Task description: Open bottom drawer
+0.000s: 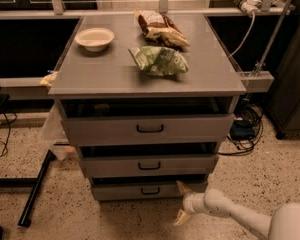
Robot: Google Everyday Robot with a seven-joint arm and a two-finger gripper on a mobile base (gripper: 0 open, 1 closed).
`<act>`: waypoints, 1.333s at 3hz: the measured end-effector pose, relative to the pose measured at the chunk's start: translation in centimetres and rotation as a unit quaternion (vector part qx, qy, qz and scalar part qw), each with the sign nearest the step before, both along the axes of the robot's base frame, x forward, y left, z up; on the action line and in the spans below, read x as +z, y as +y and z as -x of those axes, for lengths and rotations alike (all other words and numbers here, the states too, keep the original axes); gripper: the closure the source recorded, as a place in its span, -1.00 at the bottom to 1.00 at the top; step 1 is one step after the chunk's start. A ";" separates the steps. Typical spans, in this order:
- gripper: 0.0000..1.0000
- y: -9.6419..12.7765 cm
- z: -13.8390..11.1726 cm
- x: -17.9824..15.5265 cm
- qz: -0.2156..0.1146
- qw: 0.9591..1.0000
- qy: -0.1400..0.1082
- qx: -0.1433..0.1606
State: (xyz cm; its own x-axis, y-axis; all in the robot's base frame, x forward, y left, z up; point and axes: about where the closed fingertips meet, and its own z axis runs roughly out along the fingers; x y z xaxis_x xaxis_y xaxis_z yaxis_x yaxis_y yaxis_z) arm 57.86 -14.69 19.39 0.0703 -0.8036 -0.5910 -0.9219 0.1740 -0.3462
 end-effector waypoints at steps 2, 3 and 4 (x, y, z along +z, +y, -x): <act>-1.00 -0.2 -2.5 0.2 0.010 1.000 -0.004 0.008; -1.00 -0.6 -3.7 -0.4 0.014 1.000 0.004 0.009; -1.00 -1.4 -6.1 -3.3 0.026 0.999 0.031 0.008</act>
Offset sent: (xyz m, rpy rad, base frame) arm 0.0444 -0.0113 0.0062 -0.0426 -0.0158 0.0159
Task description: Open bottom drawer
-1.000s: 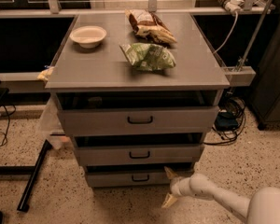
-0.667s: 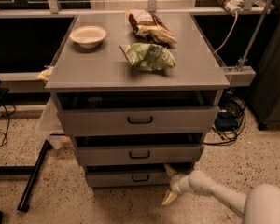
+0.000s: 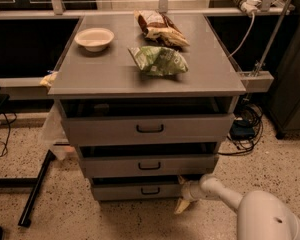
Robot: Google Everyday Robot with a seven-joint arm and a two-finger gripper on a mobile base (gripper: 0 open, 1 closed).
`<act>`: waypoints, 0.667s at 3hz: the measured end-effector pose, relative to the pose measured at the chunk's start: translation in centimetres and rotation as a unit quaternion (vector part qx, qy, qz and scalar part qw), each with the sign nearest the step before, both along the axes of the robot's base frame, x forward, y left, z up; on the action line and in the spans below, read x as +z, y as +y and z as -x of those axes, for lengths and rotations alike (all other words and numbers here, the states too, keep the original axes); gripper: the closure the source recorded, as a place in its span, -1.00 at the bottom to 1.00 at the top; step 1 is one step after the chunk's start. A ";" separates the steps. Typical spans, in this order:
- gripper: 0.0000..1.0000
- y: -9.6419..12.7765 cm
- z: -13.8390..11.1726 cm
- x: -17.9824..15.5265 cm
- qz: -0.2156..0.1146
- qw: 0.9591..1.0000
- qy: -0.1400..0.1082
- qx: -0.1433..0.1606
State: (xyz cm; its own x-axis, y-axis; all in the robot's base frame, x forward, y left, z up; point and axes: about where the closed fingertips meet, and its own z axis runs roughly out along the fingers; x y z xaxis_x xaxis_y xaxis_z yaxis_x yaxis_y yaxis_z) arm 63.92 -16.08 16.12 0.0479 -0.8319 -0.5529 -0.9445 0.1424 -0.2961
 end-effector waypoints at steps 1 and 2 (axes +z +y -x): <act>-1.00 -0.2 -0.4 0.1 0.001 1.000 -0.003 -0.002; -1.00 0.4 0.6 0.0 0.002 1.000 0.016 0.004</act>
Offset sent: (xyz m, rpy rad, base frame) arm -0.0177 0.0066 0.0023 -0.0116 0.0772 0.0207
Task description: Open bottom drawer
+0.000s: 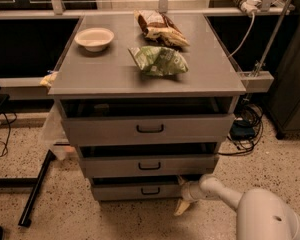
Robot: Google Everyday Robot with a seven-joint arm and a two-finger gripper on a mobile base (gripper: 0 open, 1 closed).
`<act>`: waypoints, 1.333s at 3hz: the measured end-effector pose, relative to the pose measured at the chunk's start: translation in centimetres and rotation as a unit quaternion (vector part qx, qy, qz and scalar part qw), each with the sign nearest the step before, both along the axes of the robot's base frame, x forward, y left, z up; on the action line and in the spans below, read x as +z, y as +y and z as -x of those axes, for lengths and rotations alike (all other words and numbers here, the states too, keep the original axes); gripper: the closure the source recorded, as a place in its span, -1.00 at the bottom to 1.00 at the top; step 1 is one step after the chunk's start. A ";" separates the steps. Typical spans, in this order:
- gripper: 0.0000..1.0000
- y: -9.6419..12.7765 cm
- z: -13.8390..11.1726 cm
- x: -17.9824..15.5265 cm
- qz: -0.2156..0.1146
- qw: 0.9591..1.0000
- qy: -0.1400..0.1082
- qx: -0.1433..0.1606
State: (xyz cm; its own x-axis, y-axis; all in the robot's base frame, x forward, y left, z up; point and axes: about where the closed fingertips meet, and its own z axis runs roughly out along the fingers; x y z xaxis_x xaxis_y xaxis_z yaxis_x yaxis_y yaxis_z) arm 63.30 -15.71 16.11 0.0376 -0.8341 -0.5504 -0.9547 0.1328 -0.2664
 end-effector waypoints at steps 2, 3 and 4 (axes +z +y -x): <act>-1.00 0.0 2.2 0.0 0.014 0.998 0.057 0.009; -1.00 -0.4 3.1 0.1 0.017 0.996 0.081 0.008; -1.00 -0.4 3.1 0.3 0.017 0.996 0.081 0.008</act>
Offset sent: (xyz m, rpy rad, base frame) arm -0.0471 -0.0148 -0.0041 -0.0655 0.2637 0.0210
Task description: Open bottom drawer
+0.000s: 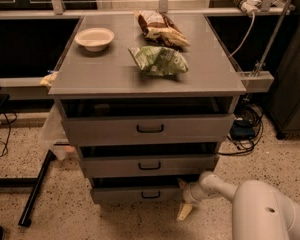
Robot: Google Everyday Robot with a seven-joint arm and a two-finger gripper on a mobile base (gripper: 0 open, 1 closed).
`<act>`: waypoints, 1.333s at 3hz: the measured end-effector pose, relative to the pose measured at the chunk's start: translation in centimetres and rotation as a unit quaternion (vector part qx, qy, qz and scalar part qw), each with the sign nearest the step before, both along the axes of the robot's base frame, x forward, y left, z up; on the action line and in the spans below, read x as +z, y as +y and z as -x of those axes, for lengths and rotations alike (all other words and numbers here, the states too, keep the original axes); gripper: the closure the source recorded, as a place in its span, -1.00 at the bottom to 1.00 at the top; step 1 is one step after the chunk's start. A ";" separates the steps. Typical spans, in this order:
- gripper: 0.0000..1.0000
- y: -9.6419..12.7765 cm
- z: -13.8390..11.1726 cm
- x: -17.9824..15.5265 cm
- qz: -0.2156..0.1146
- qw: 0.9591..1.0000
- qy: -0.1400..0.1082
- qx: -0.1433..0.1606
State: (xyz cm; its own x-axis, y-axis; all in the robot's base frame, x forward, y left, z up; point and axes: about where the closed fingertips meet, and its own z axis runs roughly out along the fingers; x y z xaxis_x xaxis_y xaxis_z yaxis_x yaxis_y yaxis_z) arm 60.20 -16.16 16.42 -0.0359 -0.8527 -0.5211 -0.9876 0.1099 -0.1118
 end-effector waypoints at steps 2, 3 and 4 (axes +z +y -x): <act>-1.00 -2.1 3.4 0.5 0.001 0.998 0.061 -0.013; -1.00 -3.0 5.4 0.8 0.003 0.995 0.097 -0.016; -1.00 -3.7 7.2 1.6 0.009 0.992 0.126 -0.016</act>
Offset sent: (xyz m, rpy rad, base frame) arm -0.1032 -0.0482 0.0119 0.0124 0.3651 -0.0143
